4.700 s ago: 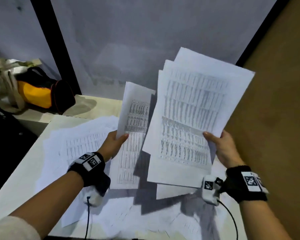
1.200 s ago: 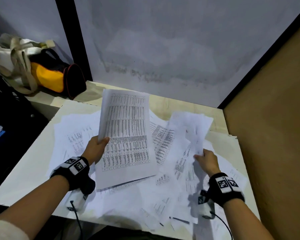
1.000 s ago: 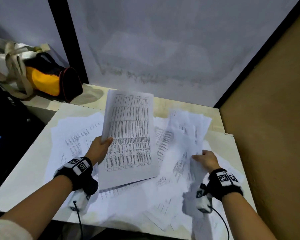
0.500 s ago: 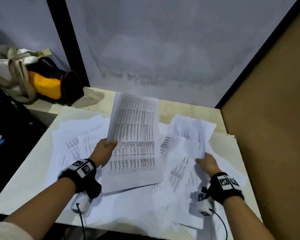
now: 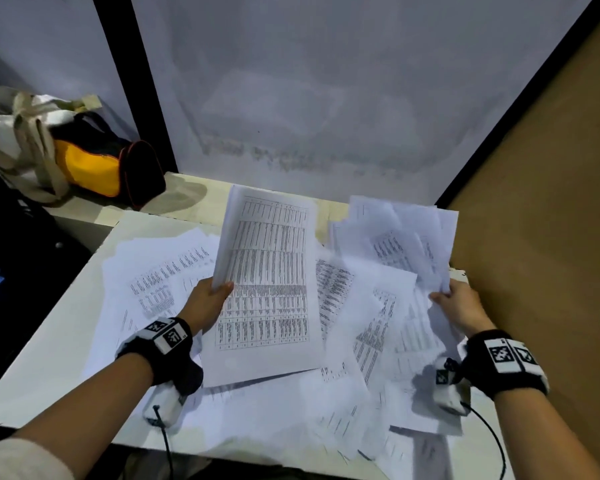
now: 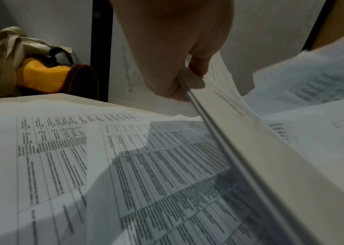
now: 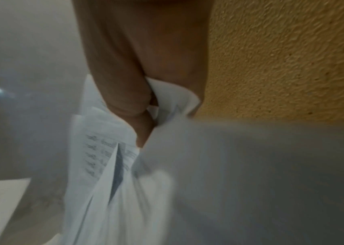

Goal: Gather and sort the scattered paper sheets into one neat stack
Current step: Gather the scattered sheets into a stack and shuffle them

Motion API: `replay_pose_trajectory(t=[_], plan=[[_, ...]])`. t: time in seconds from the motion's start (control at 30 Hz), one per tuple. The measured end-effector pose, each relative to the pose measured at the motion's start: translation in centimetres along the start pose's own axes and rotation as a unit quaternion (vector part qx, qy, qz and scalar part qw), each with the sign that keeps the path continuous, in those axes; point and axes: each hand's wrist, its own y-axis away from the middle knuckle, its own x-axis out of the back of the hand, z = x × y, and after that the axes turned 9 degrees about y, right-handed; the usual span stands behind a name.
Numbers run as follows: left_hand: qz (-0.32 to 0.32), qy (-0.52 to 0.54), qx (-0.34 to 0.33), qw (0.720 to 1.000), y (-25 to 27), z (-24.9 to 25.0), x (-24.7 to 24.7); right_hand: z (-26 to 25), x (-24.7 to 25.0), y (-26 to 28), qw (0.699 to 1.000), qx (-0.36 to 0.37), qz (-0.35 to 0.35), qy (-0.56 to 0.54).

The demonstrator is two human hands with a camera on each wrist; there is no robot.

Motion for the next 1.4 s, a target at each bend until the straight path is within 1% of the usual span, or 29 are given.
replay_pose_trajectory(t=[0.07,0.13,0.17,0.2,0.3,0.33,0.43,0.57,0.63,0.7,0.8,0.93,1.03,1.17,1.23,1.3,1.33,1.37,1.4], plan=[[-0.001,0.014,0.001,1.0,-0.1,-0.2,-0.2,0.0,-0.8,0.4,1.0,-0.001,-0.005,0.004],[-0.004,0.026,0.006,1.0,-0.2,-0.2,-0.7,0.0,-2.4,1.1,0.998,0.011,-0.05,0.033],[-0.008,0.029,0.005,1.0,-0.3,-0.1,-0.8,0.1,-3.1,1.2,0.997,0.018,-0.058,0.04],[-0.011,0.033,0.003,0.999,-0.3,0.0,-1.0,0.1,-3.3,1.3,0.998,0.016,-0.052,0.035],[-0.013,0.03,-0.005,0.999,-0.2,0.6,-1.0,0.3,-1.6,0.8,1.0,0.0,0.018,-0.013],[-0.014,0.032,-0.006,0.999,-0.2,0.7,-0.9,0.4,-0.9,0.6,0.999,-0.006,0.031,-0.013],[-0.02,0.038,-0.008,0.999,-0.1,0.6,-0.8,0.8,0.3,0.4,0.999,0.0,0.037,0.011],[-0.007,0.043,0.001,0.999,-0.3,0.1,-0.4,1.8,2.2,-0.1,0.995,-0.013,0.093,-0.023],[-0.004,0.045,0.004,0.999,-0.4,-0.2,-0.4,2.7,3.3,-0.8,0.992,-0.012,0.122,-0.022],[-0.001,0.034,0.004,0.999,-0.5,-0.4,-0.3,3.2,4.3,-1.3,0.99,-0.016,0.134,-0.029],[-0.005,0.025,0.005,1.0,-0.5,-0.4,-0.3,3.6,6.7,-2.4,0.985,0.008,0.16,-0.055],[-0.002,0.025,0.007,1.0,-0.5,0.0,-0.5,3.1,11.0,-3.5,0.972,0.018,0.194,-0.131],[0.002,0.029,0.012,1.0,-0.5,0.5,-0.8,2.8,13.0,-3.2,0.954,0.018,0.175,-0.242],[0.014,0.031,0.024,0.999,-0.6,1.2,-0.8,1.1,15.8,-1.2,0.933,0.043,0.202,-0.294],[0.014,0.033,0.022,0.999,-0.6,2.0,-0.6,0.2,17.3,-0.2,0.938,0.044,0.175,-0.297],[0.011,0.041,0.019,0.999,-0.6,3.0,-0.5,-0.4,17.7,0.2,0.938,0.047,0.148,-0.311],[0.007,0.044,0.018,0.999,-0.8,3.5,-0.6,-0.8,17.3,0.2,0.934,0.052,0.117,-0.334],[-0.003,0.049,0.01,0.999,-0.7,4.1,-0.9,-1.3,16.3,0.4,0.925,0.048,0.079,-0.369],[-0.013,0.066,0.011,0.998,-0.5,5.0,-1.4,-1.8,15.0,0.4,0.915,0.056,0.056,-0.394]])
